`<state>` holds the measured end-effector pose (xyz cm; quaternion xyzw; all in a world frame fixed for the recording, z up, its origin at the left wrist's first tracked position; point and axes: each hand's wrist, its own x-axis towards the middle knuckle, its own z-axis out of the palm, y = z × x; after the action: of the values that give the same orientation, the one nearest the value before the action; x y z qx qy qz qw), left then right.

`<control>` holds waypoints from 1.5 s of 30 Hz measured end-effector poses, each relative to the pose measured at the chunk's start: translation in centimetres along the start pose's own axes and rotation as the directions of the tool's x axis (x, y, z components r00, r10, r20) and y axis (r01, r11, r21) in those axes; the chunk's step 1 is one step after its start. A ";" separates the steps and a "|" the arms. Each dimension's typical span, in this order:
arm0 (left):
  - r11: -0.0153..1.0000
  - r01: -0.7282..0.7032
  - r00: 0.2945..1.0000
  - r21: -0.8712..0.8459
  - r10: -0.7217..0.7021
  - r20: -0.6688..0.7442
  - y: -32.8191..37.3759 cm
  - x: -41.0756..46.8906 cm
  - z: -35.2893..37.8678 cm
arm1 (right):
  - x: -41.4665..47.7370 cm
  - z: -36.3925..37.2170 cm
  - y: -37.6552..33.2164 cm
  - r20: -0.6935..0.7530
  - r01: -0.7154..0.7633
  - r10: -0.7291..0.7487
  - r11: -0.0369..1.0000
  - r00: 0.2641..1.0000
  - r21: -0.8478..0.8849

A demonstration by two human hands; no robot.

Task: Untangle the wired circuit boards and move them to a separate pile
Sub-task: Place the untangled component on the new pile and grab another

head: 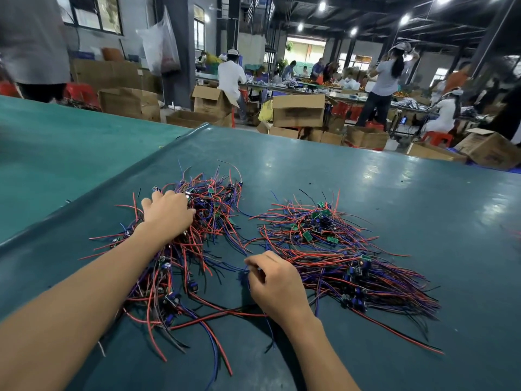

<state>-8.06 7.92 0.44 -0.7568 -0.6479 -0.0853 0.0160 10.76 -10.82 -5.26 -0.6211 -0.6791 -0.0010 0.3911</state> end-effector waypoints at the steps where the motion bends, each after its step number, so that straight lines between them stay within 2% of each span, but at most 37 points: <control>1: 1.000 -0.005 0.999 -0.028 0.004 -0.045 -0.2 0.1 0.1 | 0.0 0.0 -0.1 0.005 0.006 -0.006 1.000 1.000 0.000; 5: 0.996 -0.022 0.991 -0.089 0.009 -0.137 0.4 -0.2 -0.8 | 0.1 0.1 0.1 -0.001 0.017 -0.017 1.000 1.000 -0.009; 7: 0.955 -0.063 0.978 -0.289 0.002 -0.208 1.2 -0.7 -1.8 | 0.1 0.2 0.2 -0.022 0.023 -0.023 1.000 0.999 -0.010; 8: 0.889 -0.098 0.974 -0.448 -0.007 -0.227 1.6 -1.2 -2.5 | 0.0 0.2 0.2 -0.035 0.026 -0.026 1.000 0.999 -0.006; 9: 0.777 -0.135 0.977 -0.614 0.000 -0.215 2.0 -1.6 -3.2 | 0.0 0.3 0.3 -0.043 0.023 -0.023 1.000 0.999 0.004; 11: 0.463 -0.141 0.990 -0.875 0.086 -0.115 3.0 -2.7 -4.9 | -0.1 0.4 0.3 -0.048 0.008 -0.007 1.000 0.999 0.030; 12: 0.329 -0.100 0.989 -0.939 0.133 -0.059 3.6 -3.3 -5.6 | -0.1 0.4 0.3 -0.048 0.002 -0.001 0.999 0.999 0.035; 15: 0.037 0.038 0.966 -0.999 0.253 0.046 4.8 -4.9 -7.4 | -0.2 0.4 0.3 -0.055 -0.002 0.004 0.999 0.998 0.046; 17: -0.120 0.148 0.937 -0.982 0.335 0.101 5.2 -5.6 -8.3 | -0.2 0.3 0.2 -0.045 -0.007 0.009 0.999 0.999 0.047; 20: -0.228 0.250 0.885 -0.941 0.448 0.127 5.3 -6.2 -8.8 | -0.2 0.4 0.4 -0.061 -0.024 0.027 0.998 0.998 0.053; 24: -0.228 0.323 0.815 -0.918 0.560 0.148 5.1 -6.6 -8.2 | -0.2 0.5 0.4 -0.104 -0.041 0.052 0.993 0.993 0.110; 26: -0.218 0.337 0.793 -0.916 0.590 0.152 5.1 -6.9 -7.8 | -0.1 0.3 0.3 -0.157 -0.081 0.132 0.952 0.979 0.294; 28: -0.192 0.328 0.783 -0.925 0.603 0.152 5.3 -7.4 -7.0 | 0.2 -0.2 -0.2 -0.166 -0.144 0.277 0.822 0.947 0.551; 31: -0.048 0.313 0.733 -0.948 0.648 0.209 5.9 -8.8 -5.6 | 0.7 -1.0 -1.1 -0.046 -0.185 0.405 0.512 0.913 0.839; 33: 0.088 0.260 0.702 -0.962 0.667 0.251 6.4 -9.8 -4.6 | 0.9 -1.6 -1.5 0.014 -0.187 0.418 0.377 0.908 0.907; 34: 0.140 0.230 0.710 -0.963 0.652 0.265 6.7 -10.2 -4.1 | 1.0 -2.0 -1.6 0.038 -0.195 0.429 0.329 0.903 0.924; 36: 0.168 0.216 0.750 -0.962 0.602 0.274 7.1 -10.7 -3.4 | 1.2 -2.8 -1.7 0.104 -0.221 0.455 0.213 0.884 0.952; 37: 0.152 0.221 0.765 -0.963 0.585 0.268 7.2 -10.9 -3.1 | 1.2 -3.2 -1.6 0.135 -0.241 0.454 0.183 0.881 0.953; 38: 0.139 0.214 0.778 -0.967 0.575 0.254 7.2 -10.9 -2.9 | 1.3 -3.6 -1.5 0.153 -0.266 0.442 0.206 0.884 0.942; 39: 0.148 0.186 0.788 -0.971 0.568 0.237 7.2 -11.0 -2.7 | 1.3 -4.0 -1.5 0.161 -0.298 0.427 0.276 0.890 0.914; 41: 0.227 0.100 0.799 -0.969 0.561 0.214 7.0 -11.0 -2.4 | 1.3 -4.5 -1.3 0.175 -0.351 0.425 0.382 0.888 0.855; 42: 0.259 0.074 0.801 -0.963 0.560 0.212 6.8 -11.0 -2.3 | 1.6 -4.6 -1.0 0.168 -0.361 0.452 0.386 0.876 0.849; 43: 0.276 0.067 0.803 -0.959 0.556 0.216 6.5 -11.0 -2.1 | 2.0 -5.0 -0.7 0.143 -0.358 0.510 0.355 0.849 0.864; 45: 0.276 0.058 0.835 -0.959 0.514 0.199 6.0 -10.7 -2.0 | 3.4 -6.4 0.8 0.082 -0.323 0.678 0.238 0.731 0.916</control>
<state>-3.89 -3.77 1.32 -0.7026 -0.3333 -0.2542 -0.5751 15.09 -10.87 0.61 -0.4933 -0.2538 0.3776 0.7414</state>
